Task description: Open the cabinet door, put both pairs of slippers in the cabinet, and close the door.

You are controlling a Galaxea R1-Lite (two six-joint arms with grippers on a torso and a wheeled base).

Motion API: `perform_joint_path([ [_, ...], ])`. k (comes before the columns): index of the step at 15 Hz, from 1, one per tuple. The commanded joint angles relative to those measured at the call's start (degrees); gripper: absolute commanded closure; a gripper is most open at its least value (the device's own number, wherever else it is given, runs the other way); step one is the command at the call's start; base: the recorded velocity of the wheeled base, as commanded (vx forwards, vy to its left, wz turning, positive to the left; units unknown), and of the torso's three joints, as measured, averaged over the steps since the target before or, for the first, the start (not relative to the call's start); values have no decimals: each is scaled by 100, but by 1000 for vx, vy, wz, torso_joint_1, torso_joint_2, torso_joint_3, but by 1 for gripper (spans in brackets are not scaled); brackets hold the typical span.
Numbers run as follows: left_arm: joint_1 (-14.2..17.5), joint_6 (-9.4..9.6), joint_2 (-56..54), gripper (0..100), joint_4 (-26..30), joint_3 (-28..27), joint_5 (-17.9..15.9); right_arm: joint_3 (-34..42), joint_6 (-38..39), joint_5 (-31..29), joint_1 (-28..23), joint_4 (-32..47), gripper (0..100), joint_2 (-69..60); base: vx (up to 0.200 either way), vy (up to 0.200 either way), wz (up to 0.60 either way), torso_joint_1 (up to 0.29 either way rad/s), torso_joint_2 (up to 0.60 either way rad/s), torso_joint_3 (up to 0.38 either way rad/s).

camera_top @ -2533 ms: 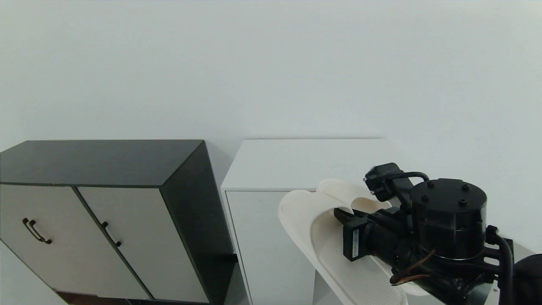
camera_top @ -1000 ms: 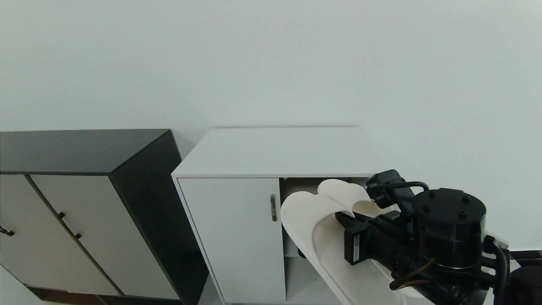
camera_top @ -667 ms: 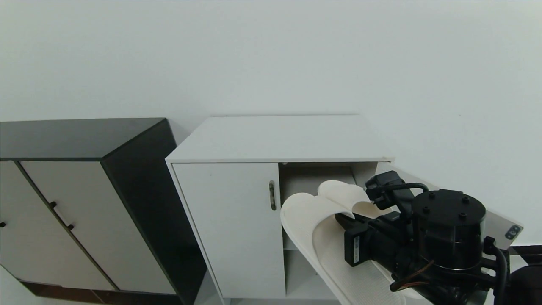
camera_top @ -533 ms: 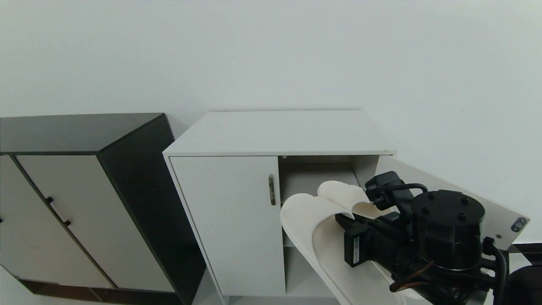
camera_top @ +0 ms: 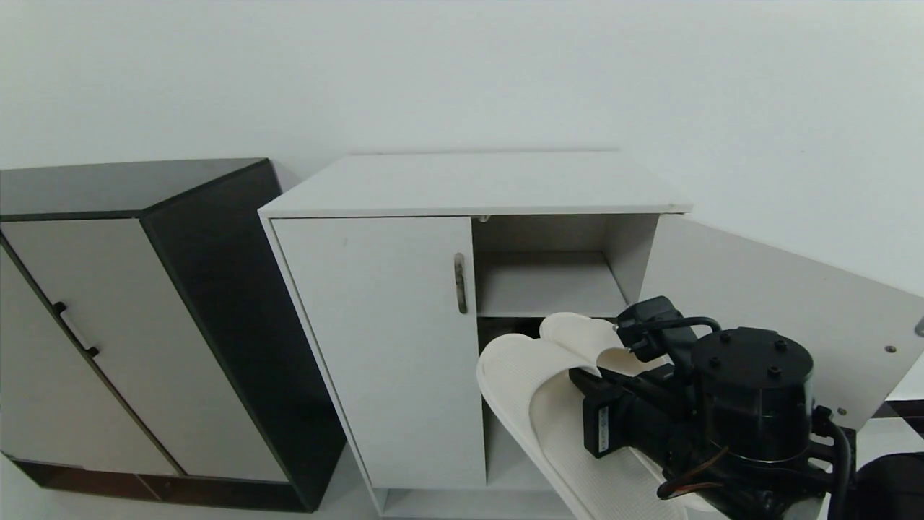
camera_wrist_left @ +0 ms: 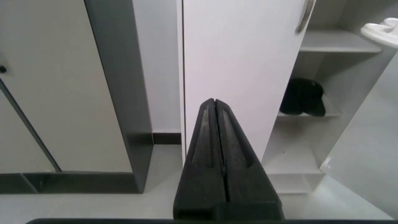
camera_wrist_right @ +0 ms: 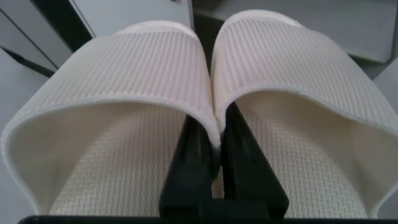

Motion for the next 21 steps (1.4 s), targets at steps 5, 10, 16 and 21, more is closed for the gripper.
perform_joint_path([
  [5,0,-1,7,100,0,1,1,-18,19,8,-7,-18,100,124,0,0,0,-229,454,229],
  [10,0,-1,7,100,0,1,1,-949,89,-651,-86,800,100,651,0,0,0,-34,80,38],
  [16,0,-1,7,100,0,1,1,-2997,1363,-2119,2,2804,100,756,0,0,0,0,0,0],
  [21,0,-1,7,100,0,1,1,-2294,511,-2066,-174,993,100,1126,0,0,0,0,0,0],
])
